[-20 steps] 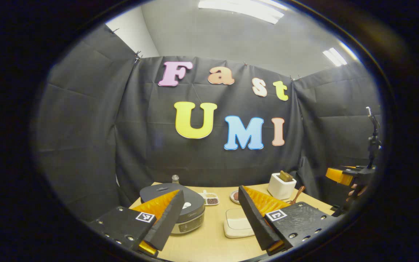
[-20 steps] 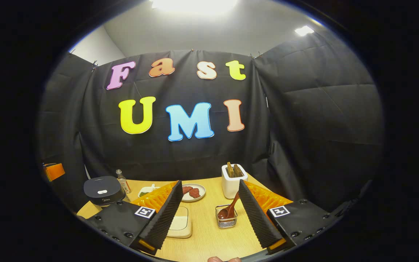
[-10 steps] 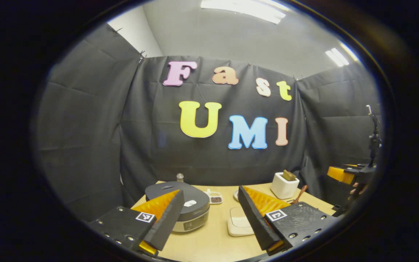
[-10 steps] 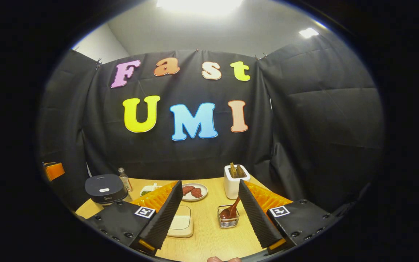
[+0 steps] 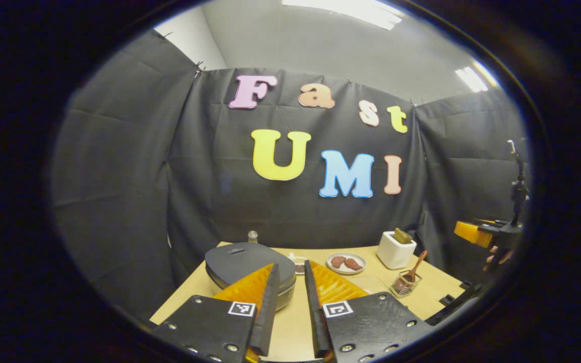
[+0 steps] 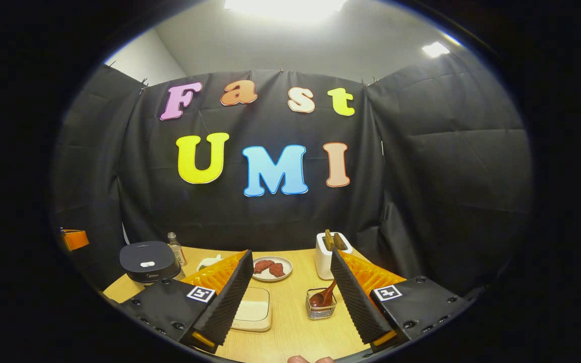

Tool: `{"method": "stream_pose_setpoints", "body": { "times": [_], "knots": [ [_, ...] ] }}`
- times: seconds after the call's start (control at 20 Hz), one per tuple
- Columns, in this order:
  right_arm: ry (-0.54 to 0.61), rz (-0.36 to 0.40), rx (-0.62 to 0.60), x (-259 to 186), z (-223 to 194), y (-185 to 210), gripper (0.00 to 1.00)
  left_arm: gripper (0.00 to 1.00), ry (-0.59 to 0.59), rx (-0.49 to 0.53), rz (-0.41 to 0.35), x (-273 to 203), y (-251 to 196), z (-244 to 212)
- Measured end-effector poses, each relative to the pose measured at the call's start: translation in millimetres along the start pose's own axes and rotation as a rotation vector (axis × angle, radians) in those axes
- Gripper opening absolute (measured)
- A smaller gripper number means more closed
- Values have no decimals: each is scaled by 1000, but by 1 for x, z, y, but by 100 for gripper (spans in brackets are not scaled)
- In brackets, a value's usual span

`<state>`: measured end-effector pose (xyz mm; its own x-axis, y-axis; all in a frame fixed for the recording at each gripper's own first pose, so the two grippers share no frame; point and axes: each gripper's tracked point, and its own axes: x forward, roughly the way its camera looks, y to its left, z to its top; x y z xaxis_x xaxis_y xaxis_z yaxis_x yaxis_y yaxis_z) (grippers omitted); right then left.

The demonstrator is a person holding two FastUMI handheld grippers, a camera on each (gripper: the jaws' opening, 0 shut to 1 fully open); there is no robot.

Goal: Close the left gripper, press the button to open the rice cooker; take a wooden spoon from the chopstick holder with the right hand, scoop a spoonful of rice and pour it into the rice cooker, then put the wooden spoon back into the chopstick holder.

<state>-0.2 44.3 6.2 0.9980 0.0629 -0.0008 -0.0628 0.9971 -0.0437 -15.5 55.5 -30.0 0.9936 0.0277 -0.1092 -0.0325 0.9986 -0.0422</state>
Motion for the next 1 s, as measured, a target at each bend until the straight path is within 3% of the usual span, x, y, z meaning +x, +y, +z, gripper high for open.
{"method": "stream_pose_setpoints", "body": {
  "times": [0.1,0.15,0.2,0.35,0.6,0.7,0.75,0.85,1.0],
  "knots": [
    [8,4,6,3,3,5,98,11,10,21,48,2,17,0],
    [5,4,5,3,5,6,98,0,27,12,18,2,14,-1],
    [3,0,2,4,6,7,98,5,45,1,2,3,11,-5],
    [23,1,-10,5,1,9,98,5,100,-45,-30,13,15,-10],
    [48,-8,-18,18,-7,7,98,0,142,-38,-3,53,36,-6],
    [45,-14,-13,23,-7,3,93,1,168,-30,13,75,47,-6],
    [47,-21,-11,25,-9,0,98,0,189,-27,11,86,50,-8],
    [62,-26,19,27,-16,-2,98,1,232,-32,22,106,57,-15],
    [110,16,72,31,-34,13,98,1,300,-72,41,139,69,-29]
  ]
}}
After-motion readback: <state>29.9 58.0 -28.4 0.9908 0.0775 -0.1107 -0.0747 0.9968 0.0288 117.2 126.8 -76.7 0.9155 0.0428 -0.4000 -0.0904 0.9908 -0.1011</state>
